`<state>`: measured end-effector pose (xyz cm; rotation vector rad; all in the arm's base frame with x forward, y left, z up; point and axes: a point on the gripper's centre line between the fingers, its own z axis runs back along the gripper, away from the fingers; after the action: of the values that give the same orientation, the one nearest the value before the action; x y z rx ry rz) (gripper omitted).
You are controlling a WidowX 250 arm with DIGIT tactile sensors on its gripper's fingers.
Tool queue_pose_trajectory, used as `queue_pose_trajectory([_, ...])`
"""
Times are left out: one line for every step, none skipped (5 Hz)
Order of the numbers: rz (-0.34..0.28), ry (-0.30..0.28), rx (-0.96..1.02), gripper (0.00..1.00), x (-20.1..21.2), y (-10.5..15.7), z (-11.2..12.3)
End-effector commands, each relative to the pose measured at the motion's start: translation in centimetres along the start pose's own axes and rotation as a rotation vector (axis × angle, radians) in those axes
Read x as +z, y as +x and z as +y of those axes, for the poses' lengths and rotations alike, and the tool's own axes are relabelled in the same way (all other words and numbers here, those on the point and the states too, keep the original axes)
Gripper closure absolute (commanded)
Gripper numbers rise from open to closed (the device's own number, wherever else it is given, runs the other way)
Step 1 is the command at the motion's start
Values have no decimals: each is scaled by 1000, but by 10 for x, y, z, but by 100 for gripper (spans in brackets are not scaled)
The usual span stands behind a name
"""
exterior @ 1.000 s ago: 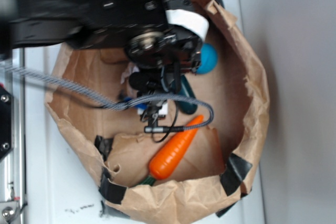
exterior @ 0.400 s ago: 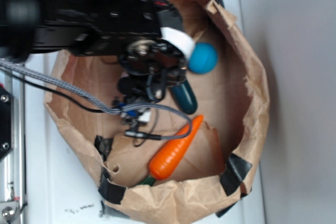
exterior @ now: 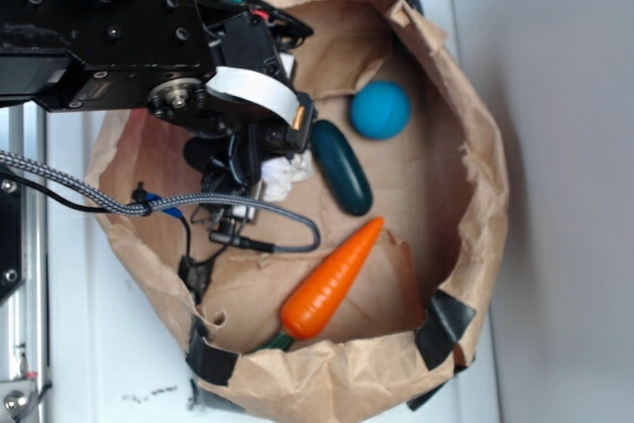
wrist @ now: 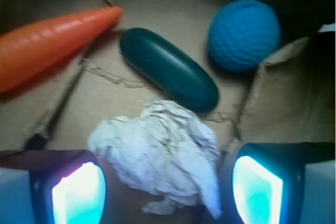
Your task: Grab the white paper.
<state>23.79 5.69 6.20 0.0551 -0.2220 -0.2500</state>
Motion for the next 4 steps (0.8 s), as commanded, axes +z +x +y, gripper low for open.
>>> queue_pose_trajectory([-9, 32, 10, 0, -5, 11, -3])
queue_pose_trajectory([-21, 87, 15, 0, -23, 14, -9])
queue_pose_trajectory([-35, 109, 29, 0, -27, 13, -12])
queue_pose_trajectory([-45, 112, 83, 48, -28, 15, -7])
